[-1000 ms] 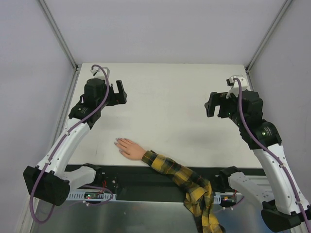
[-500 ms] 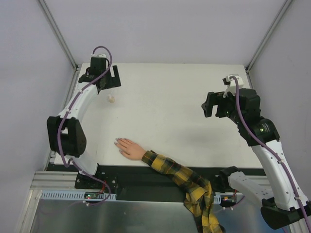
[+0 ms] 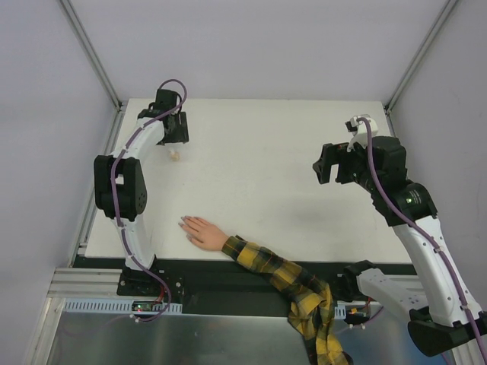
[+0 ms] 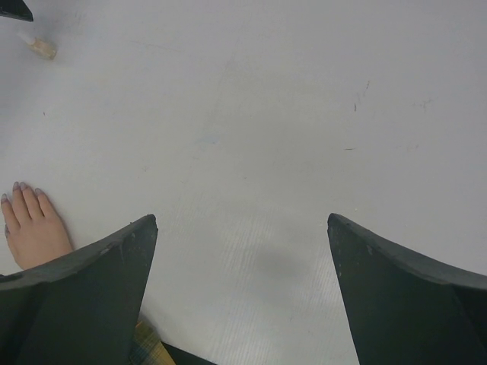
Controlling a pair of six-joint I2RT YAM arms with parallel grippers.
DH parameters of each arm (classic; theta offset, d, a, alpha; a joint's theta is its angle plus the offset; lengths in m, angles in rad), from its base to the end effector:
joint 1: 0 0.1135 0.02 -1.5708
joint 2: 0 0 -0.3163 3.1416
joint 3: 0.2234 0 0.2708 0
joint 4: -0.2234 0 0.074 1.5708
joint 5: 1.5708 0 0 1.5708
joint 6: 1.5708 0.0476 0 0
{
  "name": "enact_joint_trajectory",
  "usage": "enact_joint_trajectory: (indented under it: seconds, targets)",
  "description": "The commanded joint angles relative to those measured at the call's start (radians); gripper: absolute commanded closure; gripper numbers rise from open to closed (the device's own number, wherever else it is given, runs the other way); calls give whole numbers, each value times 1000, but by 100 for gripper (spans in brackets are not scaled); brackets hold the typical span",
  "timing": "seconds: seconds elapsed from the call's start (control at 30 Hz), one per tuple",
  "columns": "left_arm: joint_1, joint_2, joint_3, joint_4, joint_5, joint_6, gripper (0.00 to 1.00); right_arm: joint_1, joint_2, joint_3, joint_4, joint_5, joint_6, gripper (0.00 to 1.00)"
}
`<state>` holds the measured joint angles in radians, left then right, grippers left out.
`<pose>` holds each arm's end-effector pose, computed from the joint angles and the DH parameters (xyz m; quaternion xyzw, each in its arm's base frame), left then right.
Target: Paint the nails
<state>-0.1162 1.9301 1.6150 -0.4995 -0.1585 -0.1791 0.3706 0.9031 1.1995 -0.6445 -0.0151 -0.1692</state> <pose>0.4815 -0.0486 0.2968 -0.0583 0.9251 0.0186 0.3748 0.1614 0.0635 0.4549 -0.2225 0.7881 0.0639 0.5704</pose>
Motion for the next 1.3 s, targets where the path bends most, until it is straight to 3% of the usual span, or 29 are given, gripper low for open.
enact_joint_trajectory:
  seconds: [0.0, 0.33, 1.0, 1.2, 1.23, 1.27]
  targets:
    - [4, 15, 25, -20, -32, 23, 34, 1, 25, 48, 9, -37, -12, 4]
    - [16, 105, 56, -22, -24, 26, 44, -1, 26, 40, 6, -33, -12, 4]
    - [16, 128, 62, -20, -67, 47, 64, 1, 53, 41, 8, -60, -6, 4]
    - [16, 133, 57, -19, -64, 55, 76, -1, 71, 38, 8, -60, 2, 4]
    - [16, 138, 57, -19, -61, 56, 79, -1, 74, 38, 8, -56, 7, 4]
    - [16, 136, 59, -19, -59, 61, 89, 1, 79, 38, 8, -54, 8, 4]
